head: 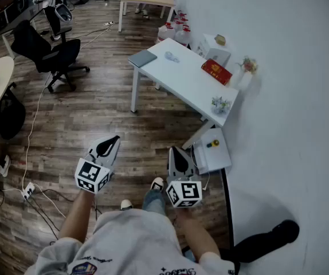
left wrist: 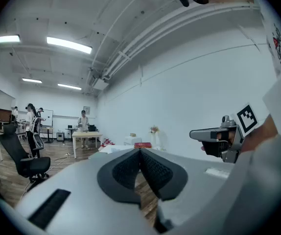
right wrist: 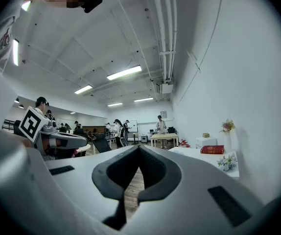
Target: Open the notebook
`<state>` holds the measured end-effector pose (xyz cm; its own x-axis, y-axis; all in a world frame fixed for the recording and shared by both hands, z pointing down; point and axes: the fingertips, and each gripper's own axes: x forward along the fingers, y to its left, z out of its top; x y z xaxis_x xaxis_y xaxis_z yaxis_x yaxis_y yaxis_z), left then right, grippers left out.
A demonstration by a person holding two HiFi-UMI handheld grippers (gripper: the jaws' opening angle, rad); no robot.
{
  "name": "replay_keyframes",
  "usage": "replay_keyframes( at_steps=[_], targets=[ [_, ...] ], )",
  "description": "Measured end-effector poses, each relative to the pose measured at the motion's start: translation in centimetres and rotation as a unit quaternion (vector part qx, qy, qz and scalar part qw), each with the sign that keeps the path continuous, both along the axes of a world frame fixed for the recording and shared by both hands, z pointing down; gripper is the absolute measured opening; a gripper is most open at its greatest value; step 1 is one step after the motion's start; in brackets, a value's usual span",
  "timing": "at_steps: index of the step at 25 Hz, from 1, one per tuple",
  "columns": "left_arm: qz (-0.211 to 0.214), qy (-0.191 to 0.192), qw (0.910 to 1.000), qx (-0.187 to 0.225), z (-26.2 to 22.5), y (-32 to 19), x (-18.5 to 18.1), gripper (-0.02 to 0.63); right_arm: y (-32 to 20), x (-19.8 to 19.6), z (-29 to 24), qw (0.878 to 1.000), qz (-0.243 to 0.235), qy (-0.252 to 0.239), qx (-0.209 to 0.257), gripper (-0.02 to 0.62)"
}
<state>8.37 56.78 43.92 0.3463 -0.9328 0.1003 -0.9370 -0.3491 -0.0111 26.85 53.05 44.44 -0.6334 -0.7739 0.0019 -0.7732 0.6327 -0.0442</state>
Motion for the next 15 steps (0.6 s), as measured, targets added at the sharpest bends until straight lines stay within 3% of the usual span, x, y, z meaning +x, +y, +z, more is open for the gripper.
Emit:
replay_keyframes(
  at_steps=[9, 12, 15],
  targets=[
    [-0.018, 0.015, 0.9997, -0.006, 0.7, 0.1, -0.8, 0.021, 0.8, -0.7, 0.8, 1.0, -0.01, -0.005, 0.001, -0.002],
    [-0.032, 0.048, 0.9982, -0.012, 1.2, 0.1, -1.6, 0.161, 1.3, -1.1, 0.8, 1.0, -0.019, -0.001, 0.004, 0.0],
    [-0.05, 0.119, 0.9915, -0.015, 1.4, 0.1, -3.6, 0.265, 1.4, -1.4, 0.9, 1.0, -0.023, 0.002, 0.008, 0.006]
  ],
)
